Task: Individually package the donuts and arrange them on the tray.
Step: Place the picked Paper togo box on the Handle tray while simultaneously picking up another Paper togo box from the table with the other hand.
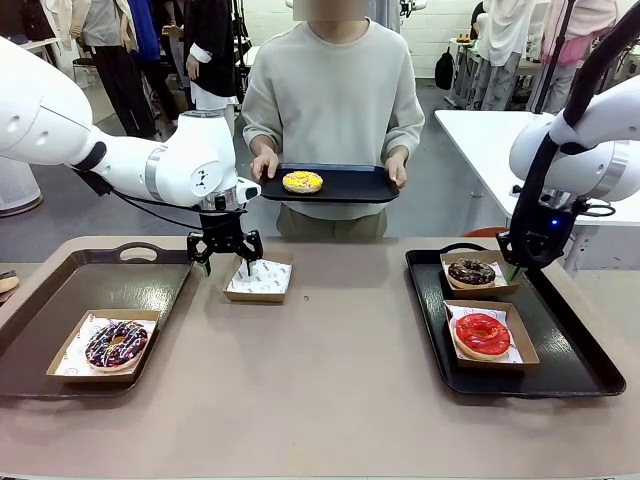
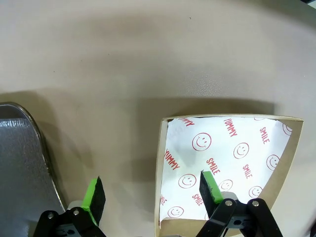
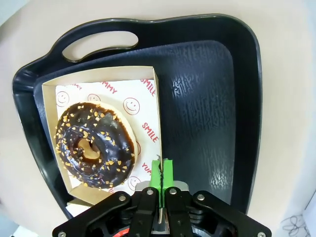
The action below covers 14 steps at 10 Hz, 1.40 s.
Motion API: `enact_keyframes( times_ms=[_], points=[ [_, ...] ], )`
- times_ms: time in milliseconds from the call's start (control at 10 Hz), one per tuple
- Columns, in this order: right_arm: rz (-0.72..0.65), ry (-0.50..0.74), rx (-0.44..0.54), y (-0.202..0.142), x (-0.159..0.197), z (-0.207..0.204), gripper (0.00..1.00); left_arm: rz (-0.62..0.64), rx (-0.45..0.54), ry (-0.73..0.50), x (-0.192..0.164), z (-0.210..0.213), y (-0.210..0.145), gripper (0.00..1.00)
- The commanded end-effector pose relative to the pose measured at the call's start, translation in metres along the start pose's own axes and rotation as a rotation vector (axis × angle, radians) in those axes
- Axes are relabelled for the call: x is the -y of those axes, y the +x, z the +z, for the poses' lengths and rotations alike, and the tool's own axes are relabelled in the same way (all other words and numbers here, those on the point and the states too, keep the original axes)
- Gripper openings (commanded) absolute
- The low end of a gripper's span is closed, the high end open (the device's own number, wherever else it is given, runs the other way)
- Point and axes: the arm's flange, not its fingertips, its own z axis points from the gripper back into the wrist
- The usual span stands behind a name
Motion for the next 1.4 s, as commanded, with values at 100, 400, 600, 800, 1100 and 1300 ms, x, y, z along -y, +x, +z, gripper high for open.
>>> enact_keyframes(
  times_ms=[100,400,600,800,1100,1300],
  points=[
    [-0.005,-0.010,0.010,0.0097,-0.0043,-0.0039,0.01,0.010,-0.016,-0.011,0.0017,0.0013,0.0055,1.00],
    [0.007,-0.002,0.004,0.0084,-0.0052,-0.0023,0.61,0.011,-0.011,-0.023,0.0008,0.0038,0.0051,0.41],
    [0.004,-0.001,0.003,0.0083,-0.0056,-0.0025,1.00,0.015,-0.005,-0.030,0.0005,0.0069,0.0046,0.00],
    [0.002,0.000,0.006,0.0087,-0.0059,-0.0022,0.87,0.022,0.003,-0.037,-0.0003,0.0100,0.0042,0.16],
    [0.000,0.007,0.010,0.0093,-0.0048,-0.0014,1.00,0.022,-0.002,-0.045,0.0003,0.0100,0.0039,0.00],
    [-0.001,0.014,0.010,0.0086,-0.0034,-0.0013,1.00,0.027,-0.009,-0.042,0.0000,0.0097,0.0039,0.00]
  ],
)
